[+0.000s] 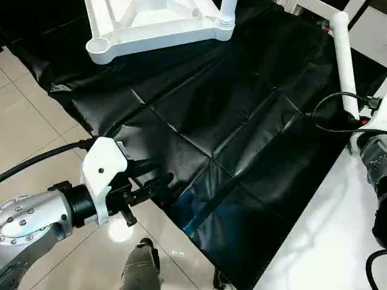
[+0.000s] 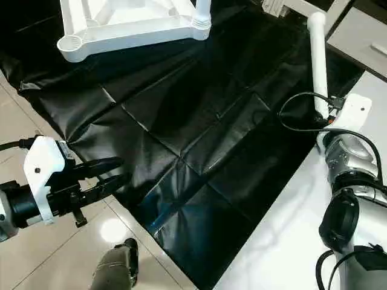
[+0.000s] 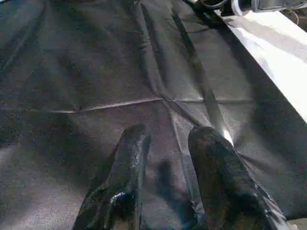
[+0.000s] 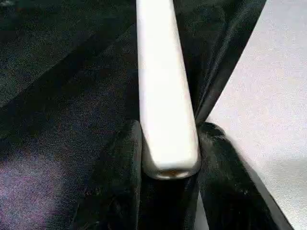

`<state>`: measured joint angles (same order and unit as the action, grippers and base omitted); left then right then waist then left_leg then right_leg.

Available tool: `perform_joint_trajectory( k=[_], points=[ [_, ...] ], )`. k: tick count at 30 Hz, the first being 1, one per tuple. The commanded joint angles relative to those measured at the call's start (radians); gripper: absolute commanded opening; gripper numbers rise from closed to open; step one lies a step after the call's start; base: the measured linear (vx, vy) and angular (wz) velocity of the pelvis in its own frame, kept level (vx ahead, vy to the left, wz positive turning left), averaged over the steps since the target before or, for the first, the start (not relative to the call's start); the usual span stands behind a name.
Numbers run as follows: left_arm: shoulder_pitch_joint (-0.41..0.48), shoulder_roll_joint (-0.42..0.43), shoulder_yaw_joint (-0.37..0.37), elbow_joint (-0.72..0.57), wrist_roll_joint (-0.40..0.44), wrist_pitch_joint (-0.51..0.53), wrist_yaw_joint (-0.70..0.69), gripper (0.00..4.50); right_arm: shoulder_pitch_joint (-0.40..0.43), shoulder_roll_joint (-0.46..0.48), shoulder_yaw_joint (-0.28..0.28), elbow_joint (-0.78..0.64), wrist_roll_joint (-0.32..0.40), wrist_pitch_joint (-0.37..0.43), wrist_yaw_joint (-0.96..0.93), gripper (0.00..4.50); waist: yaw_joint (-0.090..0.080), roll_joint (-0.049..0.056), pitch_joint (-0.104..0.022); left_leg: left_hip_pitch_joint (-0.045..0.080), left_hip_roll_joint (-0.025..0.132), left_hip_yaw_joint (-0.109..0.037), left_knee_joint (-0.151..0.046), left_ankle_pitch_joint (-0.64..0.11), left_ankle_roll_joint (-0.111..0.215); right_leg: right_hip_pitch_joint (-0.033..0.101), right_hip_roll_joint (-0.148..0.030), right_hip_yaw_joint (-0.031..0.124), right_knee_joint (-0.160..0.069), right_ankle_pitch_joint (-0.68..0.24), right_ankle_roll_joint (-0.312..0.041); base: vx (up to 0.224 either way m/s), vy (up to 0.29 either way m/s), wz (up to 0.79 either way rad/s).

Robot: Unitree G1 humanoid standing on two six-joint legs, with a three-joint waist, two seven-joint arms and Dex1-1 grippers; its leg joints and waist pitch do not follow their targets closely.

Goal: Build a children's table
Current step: Pick table leg

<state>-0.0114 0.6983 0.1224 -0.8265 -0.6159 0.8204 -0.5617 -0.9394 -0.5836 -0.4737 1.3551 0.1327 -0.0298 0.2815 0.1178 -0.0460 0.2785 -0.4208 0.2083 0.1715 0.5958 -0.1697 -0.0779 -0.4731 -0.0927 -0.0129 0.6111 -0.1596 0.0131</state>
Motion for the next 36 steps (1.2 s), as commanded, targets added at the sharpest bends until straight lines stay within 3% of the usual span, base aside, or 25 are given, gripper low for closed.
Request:
perform_joint_trajectory(
  k=[1, 11, 15, 18, 19, 28, 33, 36],
  points=[
    [0.004, 0.006, -0.005, -0.017, -0.004, -0.004, -0.002, 1.72, 0.025, -0.008, -0.005, 0.002, -0.003, -0.003, 0.004, 1.2, 0.007, -0.003, -0.087, 0.027, -0.012, 0.016, -0.055, -0.016, 0.111, 0.071, -0.01, 0.011, -0.034, -0.011, -0.319, 0.0, 0.0, 0.0],
    [-0.044, -0.024, -0.058, 0.043, 0.036, -0.052, 0.006, 1.72, 0.041, -0.032, -0.017, -0.006, 0.014, -0.036, 0.042, 1.19, 0.002, -0.006, -0.106, 0.026, -0.012, 0.019, -0.045, 0.029, 0.133, 0.075, -0.008, 0.011, -0.023, 0.031, -0.332, 0.0, 0.0, 0.0],
    [-0.063, -0.036, -0.087, 0.072, 0.055, -0.08, -0.002, 1.72, 0.058, -0.043, -0.012, -0.008, 0.008, -0.048, 0.048, 1.19, 0.002, 0.001, -0.117, 0.026, -0.012, 0.02, -0.04, 0.025, 0.132, 0.078, -0.009, 0.011, -0.019, 0.037, -0.343, 0.0, 0.0, 0.0],
    [-0.072, -0.041, -0.098, 0.085, 0.06, -0.091, -0.004, 1.72, 0.061, -0.05, -0.02, -0.009, 0.016, -0.054, 0.046, 1.19, 0.003, 0.0, -0.116, 0.025, -0.011, 0.02, -0.04, -0.009, 0.124, 0.076, -0.011, 0.011, -0.021, -0.004, -0.343, 0.0, 0.0, 0.0],
    [-0.081, -0.048, -0.111, 0.095, 0.066, -0.098, -0.005, 1.72, 0.061, -0.058, -0.022, -0.011, 0.02, -0.06, 0.058, 1.19, 0.004, 0.008, -0.119, 0.026, -0.01, 0.019, -0.04, -0.027, 0.116, 0.076, -0.013, 0.012, -0.021, -0.024, -0.343, 0.0, 0.0, 0.0],
    [-0.081, -0.055, -0.125, 0.103, 0.079, -0.121, -0.004, 1.72, 0.067, -0.088, -0.046, -0.015, 0.048, -0.081, 0.09, 1.19, 0.002, -0.003, -0.122, 0.021, -0.012, 0.017, -0.04, -0.065, 0.097, 0.077, -0.014, 0.012, -0.023, -0.075, -0.317, 0.0, 0.0, 0.0],
    [-0.079, -0.071, -0.119, 0.109, 0.086, -0.13, 0.014, 1.72, 0.069, -0.093, -0.084, -0.027, 0.106, -0.085, 0.198, 1.18, -0.003, -0.017, -0.132, 0.02, -0.011, 0.019, -0.035, -0.044, 0.116, 0.079, -0.013, 0.012, -0.018, -0.054, -0.315, 0.0, 0.0, 0.0],
    [-0.083, -0.089, -0.116, 0.126, 0.103, -0.136, 0.042, 1.72, 0.08, -0.087, -0.107, -0.045, 0.15, -0.088, 0.309, 1.18, -0.005, -0.017, -0.136, 0.018, -0.008, 0.019, -0.031, -0.029, 0.141, 0.081, -0.012, 0.012, -0.014, -0.028, -0.327, 0.0, 0.0, 0.0]
  ],
)
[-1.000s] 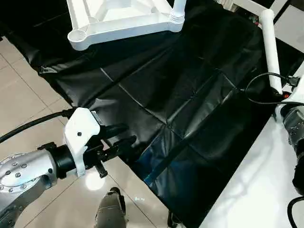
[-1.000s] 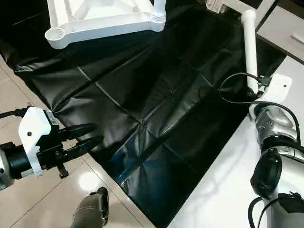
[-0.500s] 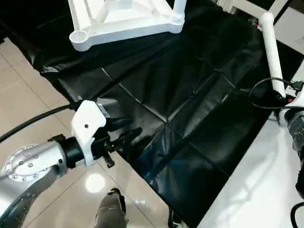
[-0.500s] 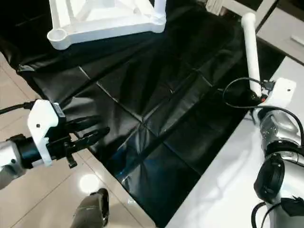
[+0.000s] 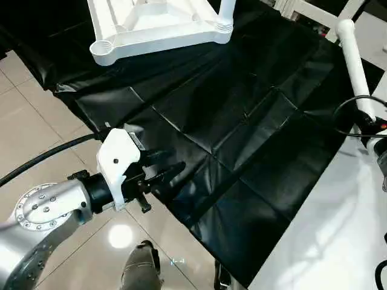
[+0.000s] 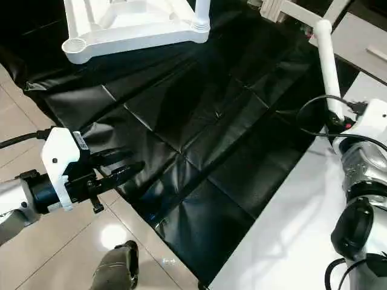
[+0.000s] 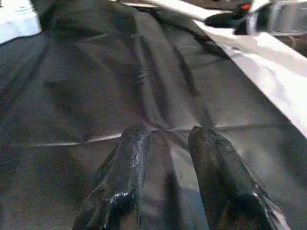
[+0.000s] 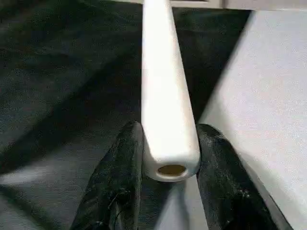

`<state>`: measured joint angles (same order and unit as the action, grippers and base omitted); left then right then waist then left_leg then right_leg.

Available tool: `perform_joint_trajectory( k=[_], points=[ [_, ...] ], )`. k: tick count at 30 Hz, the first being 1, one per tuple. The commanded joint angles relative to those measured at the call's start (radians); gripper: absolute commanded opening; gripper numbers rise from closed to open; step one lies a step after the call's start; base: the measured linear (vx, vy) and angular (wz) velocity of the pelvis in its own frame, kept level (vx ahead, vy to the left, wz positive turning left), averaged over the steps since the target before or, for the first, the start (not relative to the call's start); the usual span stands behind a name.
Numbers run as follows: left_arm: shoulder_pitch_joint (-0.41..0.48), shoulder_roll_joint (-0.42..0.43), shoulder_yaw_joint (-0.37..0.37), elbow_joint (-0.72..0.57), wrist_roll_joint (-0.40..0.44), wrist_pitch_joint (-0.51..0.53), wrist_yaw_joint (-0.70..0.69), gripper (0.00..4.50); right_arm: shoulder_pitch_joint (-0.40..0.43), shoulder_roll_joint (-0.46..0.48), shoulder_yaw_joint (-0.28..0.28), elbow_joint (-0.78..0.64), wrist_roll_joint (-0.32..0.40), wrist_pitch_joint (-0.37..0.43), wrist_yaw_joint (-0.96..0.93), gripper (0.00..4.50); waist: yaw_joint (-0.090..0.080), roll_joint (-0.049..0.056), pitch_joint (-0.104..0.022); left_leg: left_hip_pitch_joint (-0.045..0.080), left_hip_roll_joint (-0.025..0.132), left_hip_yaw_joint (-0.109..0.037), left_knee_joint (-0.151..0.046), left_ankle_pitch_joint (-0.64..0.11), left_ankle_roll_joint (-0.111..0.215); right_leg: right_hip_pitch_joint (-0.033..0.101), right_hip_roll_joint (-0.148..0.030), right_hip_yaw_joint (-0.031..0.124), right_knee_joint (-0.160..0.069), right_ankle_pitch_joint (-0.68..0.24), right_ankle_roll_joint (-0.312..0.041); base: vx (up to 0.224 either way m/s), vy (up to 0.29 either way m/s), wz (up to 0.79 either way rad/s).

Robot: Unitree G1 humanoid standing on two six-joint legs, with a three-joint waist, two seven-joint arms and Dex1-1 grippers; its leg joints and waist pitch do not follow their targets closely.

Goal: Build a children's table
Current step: Pick table leg

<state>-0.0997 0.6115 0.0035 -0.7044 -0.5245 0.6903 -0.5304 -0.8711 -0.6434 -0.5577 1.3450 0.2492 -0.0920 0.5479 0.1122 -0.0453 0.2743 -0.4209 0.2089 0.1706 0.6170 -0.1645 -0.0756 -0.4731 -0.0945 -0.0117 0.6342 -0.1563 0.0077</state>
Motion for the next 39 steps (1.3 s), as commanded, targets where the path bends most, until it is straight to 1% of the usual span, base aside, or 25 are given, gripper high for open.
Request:
perform_joint_trajectory(
  k=[1, 2, 4, 5, 7, 9, 12, 13, 16, 17, 18, 19, 20, 21, 23, 25, 26, 27, 28, 30, 32, 34, 36, 37, 39],
  points=[
    [0.005, -0.004, 0.001, 0.008, 0.016, -0.009, 0.013, 1.72, 0.015, -0.027, -0.027, -0.038, 0.04, -0.025, 0.057, 1.18, 0.001, -0.018, -0.134, 0.018, -0.01, 0.02, -0.051, -0.025, 0.143, 0.081, -0.011, 0.01, -0.037, -0.036, -0.323, 0.0, 0.0, 0.0],
    [0.0, -0.013, -0.007, 0.024, 0.031, -0.025, 0.022, 1.72, 0.033, -0.023, -0.048, -0.056, 0.069, -0.027, 0.111, 1.18, 0.001, -0.014, -0.137, 0.02, -0.007, 0.02, -0.049, -0.029, 0.148, 0.08, -0.013, 0.011, -0.036, -0.045, -0.326, 0.0, 0.0, 0.0],
    [-0.002, -0.02, -0.01, 0.031, 0.034, -0.031, 0.024, 1.72, 0.041, -0.02, -0.054, -0.063, 0.08, -0.028, 0.133, 1.18, 0.001, -0.015, -0.137, 0.02, -0.007, 0.019, -0.049, -0.03, 0.148, 0.079, -0.012, 0.01, -0.038, -0.059, -0.331, 0.0, 0.0, 0.0],
    [-0.011, -0.034, -0.021, 0.052, 0.041, -0.048, 0.025, 1.72, 0.073, -0.013, -0.059, -0.091, 0.1, -0.034, 0.168, 1.18, 0.002, -0.006, -0.142, 0.023, -0.006, 0.019, -0.047, -0.044, 0.143, 0.078, -0.014, 0.01, -0.038, -0.077, -0.334, 0.0, 0.0, 0.0],
    [-0.015, -0.039, -0.026, 0.06, 0.045, -0.053, 0.025, 1.72, 0.084, -0.011, -0.062, -0.099, 0.105, -0.036, 0.175, 1.18, 0.004, -0.009, -0.142, 0.023, -0.005, 0.02, -0.047, -0.052, 0.141, 0.077, -0.013, 0.01, -0.04, -0.082, -0.335, 0.0, 0.0, 0.0],
    [-0.024, -0.053, -0.045, 0.079, 0.059, -0.071, 0.02, 1.72, 0.125, -0.007, -0.068, -0.128, 0.12, -0.043, 0.202, 1.18, 0.005, -0.008, -0.143, 0.023, -0.005, 0.02, -0.047, -0.081, 0.129, 0.076, -0.016, 0.011, -0.044, -0.123, -0.33, 0.0, 0.0, 0.0],
    [-0.031, -0.064, -0.059, 0.093, 0.067, -0.081, 0.022, 1.72, 0.159, -0.004, -0.07, -0.154, 0.132, -0.037, 0.236, 1.18, 0.003, -0.008, -0.151, 0.021, -0.005, 0.018, -0.049, -0.106, 0.11, 0.079, -0.016, 0.01, -0.047, -0.165, -0.314, 0.0, 0.0, 0.0],
    [-0.033, -0.069, -0.064, 0.105, 0.076, -0.093, 0.022, 1.72, 0.193, 0.004, -0.071, -0.19, 0.145, -0.022, 0.27, 1.18, 0.002, -0.011, -0.15, 0.019, -0.005, 0.017, -0.05, -0.12, 0.105, 0.079, -0.016, 0.01, -0.052, -0.189, -0.299, 0.0, 0.0, 0.0],
    [-0.041, -0.08, -0.075, 0.142, 0.103, -0.122, 0.021, 1.72, 0.276, 0.023, -0.06, -0.278, 0.167, 0.011, 0.335, 1.18, 0.001, -0.009, -0.159, 0.024, -0.003, 0.017, -0.052, -0.145, 0.098, 0.075, -0.016, 0.011, -0.058, -0.23, -0.267, 0.0, 0.0, 0.0],
    [-0.056, -0.077, -0.075, 0.177, 0.117, -0.146, 0.008, 1.72, 0.381, 0.05, -0.028, -0.412, 0.194, 0.079, 0.416, 1.18, 0.001, -0.012, -0.165, 0.022, -0.006, 0.017, -0.053, -0.131, 0.1, 0.079, -0.013, 0.011, -0.059, -0.222, -0.25, 0.0, 0.0, 0.0],
    [-0.071, -0.08, -0.078, 0.197, 0.123, -0.156, 0.004, 1.72, 0.424, 0.058, -0.006, -0.474, 0.206, 0.115, 0.454, 1.18, 0.002, -0.003, -0.175, 0.027, -0.004, 0.015, -0.052, -0.116, 0.106, 0.077, -0.011, 0.012, -0.055, -0.192, -0.244, 0.0, 0.0, 0.0],
    [-0.081, -0.083, -0.081, 0.211, 0.128, -0.161, 0.002, 1.72, 0.45, 0.063, 0.008, -0.513, 0.214, 0.139, 0.478, 1.18, -0.001, -0.005, -0.173, 0.023, -0.004, 0.015, -0.055, -0.12, 0.108, 0.077, -0.009, 0.01, -0.059, -0.196, -0.24, 0.0, 0.0, 0.0],
    [-0.094, -0.089, -0.087, 0.227, 0.133, -0.168, -0.001, 1.72, 0.466, 0.065, 0.022, -0.544, 0.218, 0.154, 0.49, 1.18, -0.002, -0.001, -0.183, 0.024, -0.003, 0.013, -0.055, -0.137, 0.097, 0.079, -0.01, 0.008, -0.058, -0.22, -0.238, 0.0, 0.0, 0.0],
    [-0.104, -0.094, -0.094, 0.239, 0.137, -0.176, -0.004, 1.72, 0.481, 0.066, 0.034, -0.572, 0.222, 0.171, 0.5, 1.18, -0.006, -0.007, -0.181, 0.022, -0.004, 0.015, -0.057, -0.15, 0.093, 0.077, -0.01, 0.008, -0.064, -0.242, -0.233, 0.0, 0.0, 0.0],
    [-0.121, -0.107, -0.107, 0.261, 0.143, -0.191, -0.009, 1.72, 0.52, 0.06, 0.062, -0.619, 0.22, 0.192, 0.526, 1.18, -0.012, -0.001, -0.188, 0.024, -0.003, 0.013, -0.06, -0.193, 0.067, 0.077, -0.014, 0.009, -0.07, -0.319, -0.214, 0.0, 0.0, 0.0],
    [-0.124, -0.114, -0.112, 0.268, 0.144, -0.197, -0.011, 1.72, 0.539, 0.057, 0.072, -0.635, 0.214, 0.195, 0.531, 1.18, -0.015, -0.004, -0.19, 0.024, -0.004, 0.014, -0.06, -0.216, 0.058, 0.073, -0.015, 0.009, -0.077, -0.362, -0.197, 0.0, 0.0, 0.0],
    [-0.122, -0.133, -0.125, 0.282, 0.148, -0.212, -0.011, 1.72, 0.587, 0.058, 0.093, -0.689, 0.199, 0.198, 0.523, 1.18, -0.018, -0.002, -0.188, 0.021, -0.004, 0.013, -0.064, -0.232, 0.049, 0.071, -0.014, 0.008, -0.083, -0.401, -0.178, 0.0, 0.0, 0.0],
    [-0.123, -0.138, -0.129, 0.284, 0.15, -0.213, -0.009, 1.72, 0.592, 0.057, 0.094, -0.696, 0.197, 0.198, 0.521, 1.18, -0.019, 0.0, -0.187, 0.023, -0.003, 0.013, -0.065, -0.243, 0.045, 0.068, -0.014, 0.01, -0.086, -0.415, -0.168, 0.0, 0.0, 0.0],
    [-0.117, -0.14, -0.132, 0.293, 0.157, -0.221, -0.008, 1.72, 0.616, 0.065, 0.101, -0.741, 0.2, 0.216, 0.511, 1.18, -0.02, -0.001, -0.189, 0.027, -0.004, 0.014, -0.064, -0.265, 0.04, 0.065, -0.014, 0.009, -0.09, -0.443, -0.157, 0.0, 0.0, 0.0],
    [-0.11, -0.144, -0.139, 0.312, 0.175, -0.23, 0.001, 1.72, 0.647, 0.088, 0.117, -0.814, 0.193, 0.236, 0.48, 1.18, -0.022, -0.002, -0.189, 0.023, -0.005, 0.01, -0.069, -0.28, 0.033, 0.066, -0.013, 0.007, -0.094, -0.482, -0.129, 0.0, 0.0, 0.0],
    [-0.109, -0.149, -0.143, 0.328, 0.184, -0.237, 0.004, 1.72, 0.663, 0.111, 0.137, -0.868, 0.19, 0.258, 0.461, 1.18, -0.03, -0.005, -0.186, 0.02, -0.008, 0.004, -0.073, -0.314, 0.018, 0.063, -0.013, 0.002, -0.102, -0.565, -0.087, 0.0, 0.0, 0.0],
    [-0.109, -0.152, -0.145, 0.334, 0.188, -0.241, 0.004, 1.72, 0.669, 0.125, 0.153, -0.895, 0.186, 0.268, 0.451, 1.18, -0.034, -0.005, -0.184, 0.021, -0.01, 0.0, -0.075, -0.331, 0.008, 0.06, -0.015, -0.002, -0.11, -0.611, -0.064, 0.0, 0.0, 0.0],
    [-0.099, -0.16, -0.154, 0.337, 0.2, -0.25, 0.009, 1.72, 0.674, 0.162, 0.196, -0.928, 0.162, 0.255, 0.419, 1.18, -0.04, -0.01, -0.184, 0.022, -0.009, -0.001, -0.081, -0.328, 0.006, 0.061, -0.016, -0.006, -0.115, -0.611, -0.059, 0.0, 0.0, 0.0],
    [-0.095, -0.162, -0.156, 0.336, 0.206, -0.252, 0.011, 1.72, 0.677, 0.172, 0.208, -0.937, 0.156, 0.25, 0.409, 1.18, -0.041, -0.007, -0.183, 0.024, -0.008, -0.002, -0.086, -0.323, 0.008, 0.061, -0.015, -0.007, -0.117, -0.594, -0.062, -0.053, 0.018, -0.06],
    [-0.093, -0.165, -0.157, 0.337, 0.21, -0.254, 0.013, 1.72, 0.681, 0.181, 0.218, -0.948, 0.15, 0.249, 0.394, 1.18, -0.047, -0.01, -0.18, 0.025, -0.007, -0.002, -0.091, -0.337, 0.009, 0.061, -0.014, -0.01, -0.123, -0.594, -0.063, -0.054, 0.021, -0.06]
  ],
)
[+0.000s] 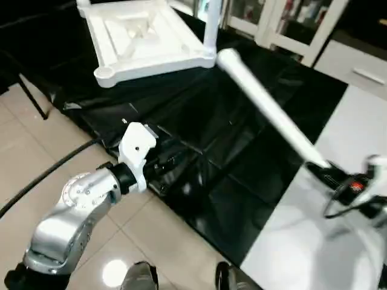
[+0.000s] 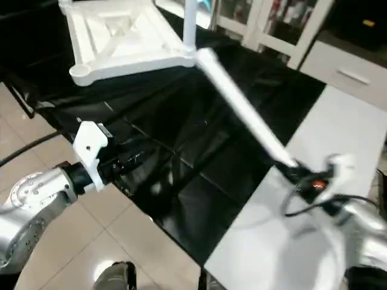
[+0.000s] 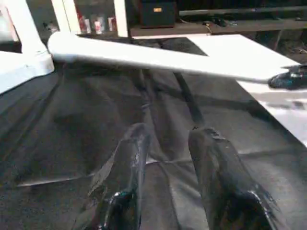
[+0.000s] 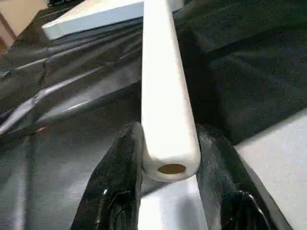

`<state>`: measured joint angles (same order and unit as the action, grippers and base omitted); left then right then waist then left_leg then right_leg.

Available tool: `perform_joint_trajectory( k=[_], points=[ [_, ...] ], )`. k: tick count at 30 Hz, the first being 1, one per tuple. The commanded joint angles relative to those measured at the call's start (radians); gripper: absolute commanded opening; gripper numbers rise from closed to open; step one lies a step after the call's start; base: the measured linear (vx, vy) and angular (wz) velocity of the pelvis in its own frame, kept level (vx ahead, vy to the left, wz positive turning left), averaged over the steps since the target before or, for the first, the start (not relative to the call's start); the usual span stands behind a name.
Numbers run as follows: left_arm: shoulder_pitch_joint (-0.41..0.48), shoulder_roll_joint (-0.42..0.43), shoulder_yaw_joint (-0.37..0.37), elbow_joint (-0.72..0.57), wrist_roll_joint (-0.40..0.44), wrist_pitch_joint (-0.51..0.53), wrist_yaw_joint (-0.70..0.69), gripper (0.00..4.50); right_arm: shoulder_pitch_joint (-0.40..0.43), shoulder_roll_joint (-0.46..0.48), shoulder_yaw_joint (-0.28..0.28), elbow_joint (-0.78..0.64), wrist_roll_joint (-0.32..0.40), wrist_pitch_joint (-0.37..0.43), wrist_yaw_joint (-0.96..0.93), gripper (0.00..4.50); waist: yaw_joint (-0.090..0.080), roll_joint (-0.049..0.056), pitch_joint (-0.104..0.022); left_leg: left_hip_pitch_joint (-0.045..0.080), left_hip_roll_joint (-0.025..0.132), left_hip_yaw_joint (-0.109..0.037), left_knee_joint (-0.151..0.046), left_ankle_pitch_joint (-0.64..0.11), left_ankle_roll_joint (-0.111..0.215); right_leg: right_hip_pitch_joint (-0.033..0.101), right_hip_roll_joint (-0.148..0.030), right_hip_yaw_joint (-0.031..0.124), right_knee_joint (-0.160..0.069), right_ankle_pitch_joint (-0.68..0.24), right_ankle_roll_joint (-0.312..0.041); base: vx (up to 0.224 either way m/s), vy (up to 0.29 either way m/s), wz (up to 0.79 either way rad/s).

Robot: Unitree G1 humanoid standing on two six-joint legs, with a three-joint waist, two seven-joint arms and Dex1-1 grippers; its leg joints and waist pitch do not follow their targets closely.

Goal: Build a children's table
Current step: Pick table leg

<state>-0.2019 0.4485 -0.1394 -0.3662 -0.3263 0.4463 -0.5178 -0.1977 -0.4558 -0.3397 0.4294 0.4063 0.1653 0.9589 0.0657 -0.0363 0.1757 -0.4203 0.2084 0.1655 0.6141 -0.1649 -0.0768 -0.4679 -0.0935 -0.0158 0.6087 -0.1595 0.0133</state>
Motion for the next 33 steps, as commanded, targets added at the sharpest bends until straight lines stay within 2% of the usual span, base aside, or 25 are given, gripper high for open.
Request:
perform_joint_trajectory(
  k=[1, 3, 5, 6, 7, 8, 9, 10, 11, 12, 13, 14, 15, 16, 17, 18, 19, 21, 23, 27, 29, 30, 31, 32, 33],
  points=[
    [0.014, -0.006, -0.015, -0.005, 0.017, -0.01, 0.006, 1.72, 0.013, 0.013, 0.015, -0.045, -0.019, -0.016, -0.04, 1.18, -0.004, -0.02, -0.077, 0.028, -0.007, 0.003, -0.089, -0.363, 0.009, 0.051, -0.014, -0.008, -0.104, -0.619, -0.063, -0.055, 0.021, -0.03],
    [0.017, -0.009, -0.017, -0.008, 0.021, -0.009, 0.009, 1.72, 0.017, 0.024, 0.02, -0.056, -0.025, -0.017, -0.059, 1.18, -0.01, -0.018, -0.07, 0.039, -0.008, 0.0, -0.089, -0.415, -0.002, 0.044, -0.017, -0.014, -0.119, -0.694, -0.039, -0.056, 0.022, -0.03],
    [0.025, -0.013, -0.02, -0.015, 0.028, -0.009, 0.015, 1.72, 0.019, 0.039, 0.021, -0.072, -0.031, -0.026, -0.086, 1.18, -0.016, -0.018, -0.065, 0.036, -0.007, -0.006, -0.099, -0.444, -0.005, 0.054, -0.018, -0.029, -0.132, -0.709, -0.022, -0.064, 0.03, -0.1],
    [0.028, -0.014, -0.02, -0.017, 0.033, -0.008, 0.021, 1.72, 0.021, 0.044, 0.019, -0.082, -0.028, -0.028, -0.096, 1.18, -0.017, -0.013, -0.063, 0.044, -0.005, -0.008, -0.101, -0.466, -0.007, 0.054, -0.017, -0.035, -0.137, -0.71, -0.021, -0.067, 0.029, -0.09],
    [0.03, -0.016, -0.02, -0.019, 0.036, -0.006, 0.027, 1.72, 0.02, 0.048, 0.014, -0.087, -0.024, -0.028, -0.106, 1.18, -0.025, -0.004, -0.057, 0.058, 0.0, -0.01, -0.109, -0.526, -0.005, 0.056, -0.012, -0.058, -0.156, -0.701, -0.02, -0.07, 0.028, -0.07],
    [0.031, -0.018, -0.02, -0.021, 0.038, -0.005, 0.03, 1.72, 0.02, 0.049, 0.01, -0.09, -0.02, -0.026, -0.111, 1.18, -0.031, -0.001, -0.054, 0.058, 0.006, -0.016, -0.119, -0.566, -0.005, 0.065, -0.007, -0.074, -0.159, -0.68, -0.019, -0.07, 0.028, -0.07],
    [0.032, -0.02, -0.019, -0.02, 0.04, -0.005, 0.032, 1.72, 0.016, 0.049, 0.005, -0.088, -0.019, -0.031, -0.124, 1.18, -0.033, 0.016, -0.04, 0.034, 0.035, -0.022, -0.177, -0.703, -0.007, 0.102, 0.021, -0.11, -0.115, -0.574, -0.029, -0.127, -0.003, -0.07],
    [0.033, -0.022, -0.017, -0.02, 0.04, -0.005, 0.033, 1.72, 0.014, 0.049, 0.003, -0.086, -0.02, -0.034, -0.134, 1.53, 0.045, 0.032, -0.029, -0.07, 0.067, 0.014, -0.241, -0.853, -0.021, 0.162, 0.021, -0.097, 0.129, -0.289, -0.072, -0.127, -0.051, 0.11],
    [0.035, -0.029, -0.009, -0.019, 0.038, 0.025, 0.051, 1.72, 0.007, 0.049, -0.001, -0.085, -0.019, -0.029, -0.15, 1.74, 0.08, 0.011, -0.032, -0.056, 0.069, 0.067, -0.235, -0.772, -0.004, 0.149, 0.025, -0.029, 0.181, -0.367, -0.043, -0.127, -0.051, 0.11],
    [0.032, -0.035, -0.004, -0.017, 0.046, 0.043, 0.072, 1.72, 0.006, 0.049, -0.002, -0.089, -0.019, -0.023, -0.16, 1.88, 0.068, -0.031, -0.052, 0.003, 0.048, 0.058, -0.145, -0.587, -0.016, 0.115, -0.001, 0.043, 0.129, -0.675, 0.036, -0.03, -0.161, 0.17],
    [0.029, -0.04, -0.001, -0.015, 0.052, 0.053, 0.085, 1.72, 0.005, 0.048, -0.003, -0.09, -0.02, -0.02, -0.166, 1.95, 0.049, -0.076, -0.033, 0.092, -0.034, -0.004, 0.094, -0.128, -0.004, -0.044, -0.086, 0.078, -0.17, -1.357, 0.101, -0.054, -0.144, 0.07],
    [0.023, -0.043, -0.001, -0.009, 0.067, 0.056, 0.101, 1.72, 0.007, 0.045, -0.001, -0.092, -0.03, -0.021, -0.178, 2.07, 0.055, -0.043, -0.043, 0.044, -0.04, -0.041, 0.095, -0.033, 0.022, 0.013, -0.104, 0.128, -0.158, -1.352, 0.052, -0.054, -0.144, 0.07],
    [0.017, -0.045, -0.002, -0.002, 0.082, 0.049, 0.111, 1.72, 0.01, 0.041, 0.002, -0.092, -0.047, -0.024, -0.199, 2.2, 0.066, -0.033, -0.034, 0.041, -0.035, -0.055, 0.015, -0.1, -0.01, 0.065, -0.081, 0.082, -0.107, -1.026, -0.028, -0.051, -0.017, 0.11],
    [0.01, -0.051, -0.003, 0.008, 0.09, 0.032, 0.113, 1.72, 0.011, 0.035, 0.006, -0.088, -0.069, -0.029, -0.227, 2.2, 0.061, -0.019, -0.038, 0.071, -0.023, -0.05, -0.018, -0.172, -0.021, 0.058, -0.055, 0.065, -0.088, -0.852, -0.071, -0.057, -0.02, 0.27],
    [0.001, -0.054, 0.002, 0.018, 0.106, 0.042, 0.137, 1.72, 0.014, 0.028, 0.009, -0.084, -0.084, -0.029, -0.24, 2.2, 0.05, -0.006, -0.058, 0.088, -0.016, -0.04, -0.06, -0.29, -0.005, 0.057, 0.003, 0.025, -0.047, -0.55, -0.149, -0.057, -0.02, 0.27],
    [-0.002, -0.056, 0.004, 0.021, 0.111, 0.047, 0.144, 1.72, 0.014, 0.025, 0.01, -0.082, -0.087, -0.029, -0.242, 2.2, 0.047, 0.003, -0.061, 0.088, -0.003, -0.039, -0.077, -0.31, 0.003, 0.064, 0.004, 0.023, -0.046, -0.441, -0.177, -0.115, -0.008, 0.25],
    [-0.008, -0.06, 0.01, 0.031, 0.112, 0.051, 0.153, 1.72, 0.016, 0.02, 0.01, -0.077, -0.092, -0.031, -0.251, 2.2, 0.04, 0.008, -0.054, 0.077, 0.005, -0.034, -0.095, -0.339, 0.013, 0.075, -0.001, 0.022, -0.055, -0.356, -0.201, -0.09, 0.047, 0.06],
    [-0.013, -0.061, 0.016, 0.037, 0.11, 0.059, 0.161, 1.72, 0.019, 0.019, 0.004, -0.074, -0.086, -0.028, -0.255, 2.2, 0.029, 0.007, -0.039, 0.081, 0.005, -0.031, -0.111, -0.459, -0.006, 0.074, -0.014, 0.015, -0.084, -0.523, -0.166, -0.085, 0.06, 0.02],
    [-0.029, -0.082, 0.046, 0.051, 0.108, 0.09, 0.197, 1.72, 0.028, 0.013, -0.032, -0.062, -0.078, -0.032, -0.293, 2.2, 0.013, 0.007, -0.039, 0.081, -0.003, -0.04, -0.116, -0.534, -0.035, 0.082, -0.03, 0.002, -0.11, -0.66, -0.103, -0.067, 0.084, -0.09],
    [-0.038, -0.095, 0.054, 0.066, 0.127, 0.069, 0.21, 1.72, 0.039, 0.008, -0.063, -0.081, -0.056, -0.017, -0.32, 2.2, -0.007, 0.018, -0.046, 0.062, 0.001, -0.05, -0.141, -0.537, -0.018, 0.116, -0.035, -0.032, -0.121, -0.579, -0.072, -0.058, 0.093, -0.21],
    [-0.044, -0.099, 0.055, 0.074, 0.133, 0.07, 0.22, 1.72, 0.041, 0.006, -0.069, -0.084, -0.055, -0.02, -0.328, 2.2, -0.02, 0.03, -0.037, 0.072, 0.012, -0.05, -0.167, -0.684, -0.026, 0.116, -0.021, -0.065, -0.122, -0.531, -0.07, -0.057, 0.071, -0.13],
    [-0.052, -0.104, 0.055, 0.083, 0.138, 0.063, 0.226, 1.72, 0.044, 0.003, -0.077, -0.087, -0.051, -0.018, -0.337, 2.2, -0.022, 0.034, -0.035, 0.067, 0.017, -0.051, -0.182, -0.732, -0.031, 0.123, -0.014, -0.075, -0.111, -0.516, -0.072, -0.076, 0.048, -0.06],
    [-0.063, -0.108, 0.057, 0.094, 0.144, 0.071, 0.237, 1.72, 0.051, -0.003, -0.082, -0.094, -0.054, -0.025, -0.344, 2.2, -0.008, 0.052, -0.032, 0.013, 0.038, -0.035, -0.247, -0.837, -0.038, 0.171, 0.012, -0.091, 0.005, -0.409, -0.086, -0.134, 0.012, 0.02],
    [-0.066, -0.114, 0.065, 0.096, 0.136, 0.079, 0.239, 1.72, 0.054, -0.003, -0.088, -0.097, -0.051, -0.024, -0.352, 2.2, 0.064, 0.048, -0.03, -0.07, 0.043, 0.014, -0.269, -0.871, -0.029, 0.204, 0.02, -0.066, 0.135, -0.284, -0.064, -0.134, 0.012, 0.02],
    [-0.068, -0.118, 0.074, 0.097, 0.127, 0.084, 0.239, 1.72, 0.055, -0.002, -0.094, -0.099, -0.047, -0.022, -0.356, 2.2, 0.029, -0.028, -0.057, 0.055, -0.001, 0.038, -0.146, -0.537, -0.01, 0.103, -0.018, 0.04, 0.041, -0.71, 0.02, -0.055, -0.071, 0.17]
  ],
)
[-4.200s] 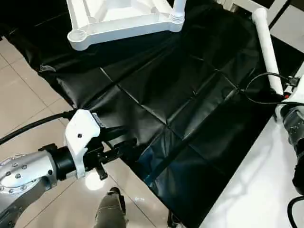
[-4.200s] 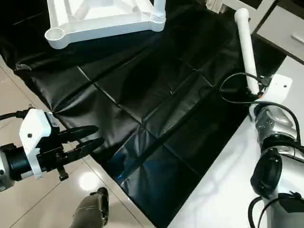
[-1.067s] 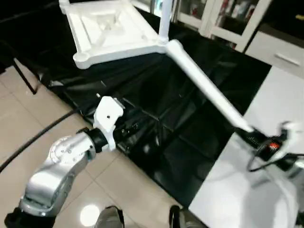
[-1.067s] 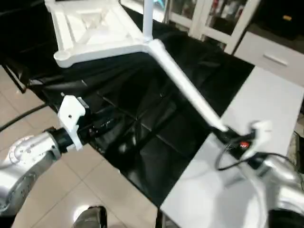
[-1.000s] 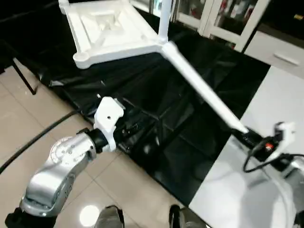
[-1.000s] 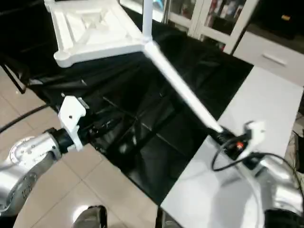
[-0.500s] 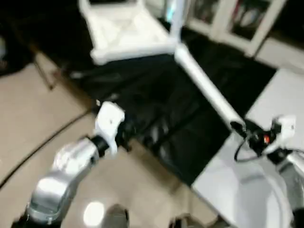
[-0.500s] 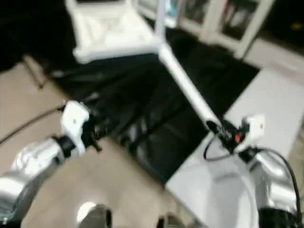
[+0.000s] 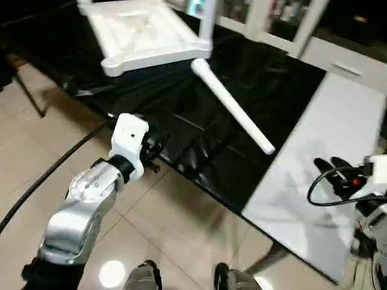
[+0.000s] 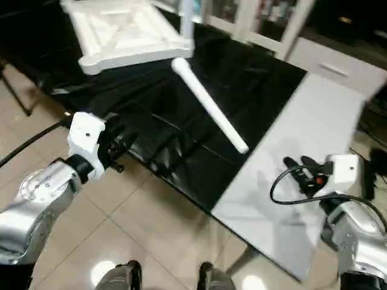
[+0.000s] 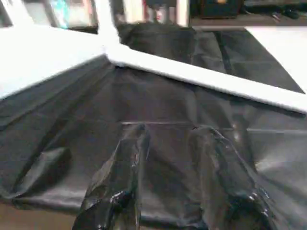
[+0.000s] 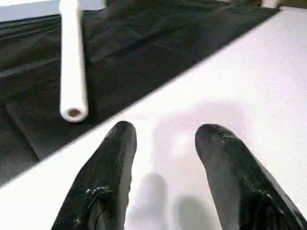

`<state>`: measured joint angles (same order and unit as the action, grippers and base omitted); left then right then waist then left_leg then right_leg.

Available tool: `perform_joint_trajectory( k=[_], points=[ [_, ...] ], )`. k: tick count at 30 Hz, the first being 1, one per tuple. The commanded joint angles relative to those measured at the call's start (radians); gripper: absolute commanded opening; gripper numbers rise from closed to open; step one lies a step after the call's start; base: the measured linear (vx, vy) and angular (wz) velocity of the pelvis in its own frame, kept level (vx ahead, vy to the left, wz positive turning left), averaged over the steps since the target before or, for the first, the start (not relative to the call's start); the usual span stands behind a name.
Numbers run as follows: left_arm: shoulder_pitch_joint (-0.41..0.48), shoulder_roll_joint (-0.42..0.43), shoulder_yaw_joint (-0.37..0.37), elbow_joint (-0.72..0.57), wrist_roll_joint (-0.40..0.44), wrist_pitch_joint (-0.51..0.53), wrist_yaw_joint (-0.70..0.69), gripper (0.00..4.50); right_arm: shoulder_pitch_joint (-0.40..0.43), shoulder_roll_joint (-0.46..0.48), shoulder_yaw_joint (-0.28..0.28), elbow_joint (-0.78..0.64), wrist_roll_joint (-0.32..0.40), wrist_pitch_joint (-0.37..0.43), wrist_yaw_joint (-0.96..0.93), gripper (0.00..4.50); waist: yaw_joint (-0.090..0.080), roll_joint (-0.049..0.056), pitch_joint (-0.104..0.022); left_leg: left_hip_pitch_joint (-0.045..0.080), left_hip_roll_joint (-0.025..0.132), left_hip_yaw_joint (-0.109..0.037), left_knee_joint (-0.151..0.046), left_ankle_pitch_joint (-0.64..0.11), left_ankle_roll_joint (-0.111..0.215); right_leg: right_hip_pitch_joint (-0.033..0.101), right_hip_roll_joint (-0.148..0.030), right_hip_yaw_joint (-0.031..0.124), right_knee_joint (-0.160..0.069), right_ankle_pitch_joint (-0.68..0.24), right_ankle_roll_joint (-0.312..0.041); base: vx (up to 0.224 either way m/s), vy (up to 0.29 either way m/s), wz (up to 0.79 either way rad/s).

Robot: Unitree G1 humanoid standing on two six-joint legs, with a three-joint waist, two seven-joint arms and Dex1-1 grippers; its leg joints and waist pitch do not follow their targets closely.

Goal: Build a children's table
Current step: Pick table leg

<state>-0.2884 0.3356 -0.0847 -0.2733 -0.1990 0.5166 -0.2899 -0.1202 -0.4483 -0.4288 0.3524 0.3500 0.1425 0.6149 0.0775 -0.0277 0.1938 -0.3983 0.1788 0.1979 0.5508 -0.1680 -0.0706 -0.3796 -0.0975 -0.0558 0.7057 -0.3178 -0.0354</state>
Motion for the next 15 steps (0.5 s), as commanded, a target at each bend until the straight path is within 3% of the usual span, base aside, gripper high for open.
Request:
perform_joint_trajectory(
  k=[1, 2, 3, 4, 5, 6, 7, 8, 9, 10, 11, 12, 13, 14, 15],
  points=[
    [0.018, -0.008, 0.027, 0.004, -0.004, 0.015, 0.015, 1.72, -0.02, -0.009, -0.008, -0.027, 0.011, 0.0, -0.015, 2.2, 0.016, -0.074, -0.071, 0.095, -0.018, -0.033, 0.067, -0.244, 0.011, -0.067, -0.071, 0.092, -0.232, -0.856, 0.082, -0.022, -0.122, 0.13],
    [0.017, -0.01, 0.031, 0.005, -0.005, 0.014, 0.018, 1.72, -0.019, -0.01, -0.01, -0.028, 0.013, 0.0, -0.016, 2.2, 0.009, -0.044, -0.047, 0.039, -0.047, -0.085, 0.136, -0.007, 0.059, -0.056, -0.102, 0.148, -0.29, -1.09, 0.04, -0.022, -0.122, 0.13],
    [0.017, -0.01, 0.031, 0.005, -0.006, 0.014, 0.018, 1.72, -0.019, -0.01, -0.01, -0.028, 0.013, 0.0, -0.017, 2.2, 0.014, -0.025, -0.039, 0.022, -0.055, -0.103, 0.13, -0.003, 0.054, -0.019, -0.112, 0.14, -0.277, -1.041, 0.005, -0.033, -0.052, -0.05],
    [0.017, -0.013, 0.035, 0.004, -0.008, 0.014, 0.015, 1.72, -0.018, -0.009, -0.016, -0.034, 0.02, 0.007, -0.025, 2.2, 0.019, -0.019, -0.038, 0.03, -0.027, -0.113, 0.069, -0.106, 0.018, 0.01, -0.094, 0.102, -0.223, -0.829, -0.043, 0.0, 0.0, 0.0],
    [0.018, -0.017, 0.035, 0.003, -0.011, 0.017, 0.01, 1.72, -0.011, -0.012, -0.018, -0.037, 0.018, 0.004, -0.031, 2.2, 0.014, -0.001, -0.044, 0.083, -0.006, -0.098, 0.001, -0.372, -0.002, -0.016, -0.015, 0.054, -0.188, -0.61, -0.092, 0.0, 0.0, 0.0],
    [0.018, -0.02, 0.034, 0.004, -0.015, 0.018, 0.005, 1.72, -0.005, -0.015, -0.02, -0.037, 0.016, 0.002, -0.037, 2.2, -0.008, 0.022, -0.065, 0.101, 0.023, -0.109, -0.037, -0.552, 0.011, 0.008, 0.002, 0.032, -0.169, -0.399, -0.142, -0.054, 0.006, 0.16],
    [0.018, -0.022, 0.033, 0.004, -0.017, 0.019, 0.003, 1.72, -0.003, -0.016, -0.022, -0.035, 0.017, 0.002, -0.039, 2.2, -0.013, 0.035, -0.061, 0.108, 0.032, -0.111, -0.051, -0.612, 0.018, 0.014, 0.006, 0.022, -0.172, -0.34, -0.157, 0.0, 0.0, 0.0],
    [0.017, -0.024, 0.03, 0.006, -0.014, 0.02, 0.004, 1.72, 0.004, -0.019, -0.032, -0.031, 0.02, 0.001, -0.044, 2.2, -0.027, 0.05, -0.046, 0.12, 0.041, -0.116, -0.076, -0.747, 0.018, 0.019, 0.019, -0.01, -0.18, -0.306, -0.141, 0.0, 0.0, 0.0],
    [0.017, -0.024, 0.03, 0.006, -0.015, 0.02, 0.004, 1.72, 0.006, -0.019, -0.033, -0.032, 0.02, 0.001, -0.045, 2.2, -0.034, 0.053, -0.039, 0.123, 0.045, -0.116, -0.089, -0.827, 0.007, 0.024, 0.026, -0.03, -0.176, -0.306, -0.116, -0.022, 0.053, -0.1],
    [0.018, -0.026, 0.031, 0.006, -0.017, 0.021, 0.002, 1.72, 0.012, -0.02, -0.039, -0.034, 0.023, 0.0, -0.046, 2.2, -0.036, 0.063, -0.032, 0.095, 0.063, -0.107, -0.147, -0.984, -0.011, 0.063, 0.04, -0.064, -0.109, -0.26, -0.062, 0.0, 0.0, 0.0],
    [0.016, -0.03, 0.032, 0.009, -0.015, 0.022, 0.002, 1.72, 0.02, -0.022, -0.053, -0.037, 0.031, 0.004, -0.051, 2.2, -0.009, 0.069, -0.028, 0.051, 0.08, -0.092, -0.192, -1.073, -0.001, 0.109, 0.04, -0.056, 0.01, -0.154, -0.024, 0.0, 0.0, 0.0],
    [0.014, -0.032, 0.033, 0.011, -0.017, 0.02, -0.001, 1.72, 0.023, -0.024, -0.054, -0.04, 0.032, 0.003, -0.051, 2.2, 0.011, 0.066, -0.029, 0.034, 0.081, -0.071, -0.195, -1.087, 0.018, 0.122, 0.038, -0.045, 0.05, -0.144, -0.006, 0.0, 0.0, 0.0],
    [0.01, -0.034, 0.033, 0.017, -0.016, 0.017, -0.003, 1.72, 0.027, -0.027, -0.055, -0.043, 0.033, 0.003, -0.05, 2.2, 0.005, 0.021, -0.041, 0.09, 0.058, -0.041, -0.11, -0.902, 0.054, 0.092, -0.003, 0.048, -0.04, -0.456, 0.005, 0.049, -0.117, 0.03],
    [0.007, -0.034, 0.033, 0.021, -0.016, 0.016, -0.004, 1.72, 0.03, -0.027, -0.058, -0.049, 0.037, 0.005, -0.049, 2.2, 0.016, -0.053, -0.023, 0.106, -0.053, -0.013, 0.145, -0.406, 0.114, 0.056, -0.078, 0.112, -0.29, -1.04, 0.024, 0.049, -0.117, 0.03],
    [0.002, -0.037, 0.033, 0.026, -0.019, 0.014, -0.008, 1.72, 0.032, -0.029, -0.058, -0.051, 0.038, 0.005, -0.051, 2.2, 0.04, -0.007, -0.037, 0.062, -0.065, -0.048, 0.153, -0.255, 0.158, 0.116, -0.121, 0.188, -0.302, -1.062, -0.045, 0.123, -0.108, -0.05]
  ],
)
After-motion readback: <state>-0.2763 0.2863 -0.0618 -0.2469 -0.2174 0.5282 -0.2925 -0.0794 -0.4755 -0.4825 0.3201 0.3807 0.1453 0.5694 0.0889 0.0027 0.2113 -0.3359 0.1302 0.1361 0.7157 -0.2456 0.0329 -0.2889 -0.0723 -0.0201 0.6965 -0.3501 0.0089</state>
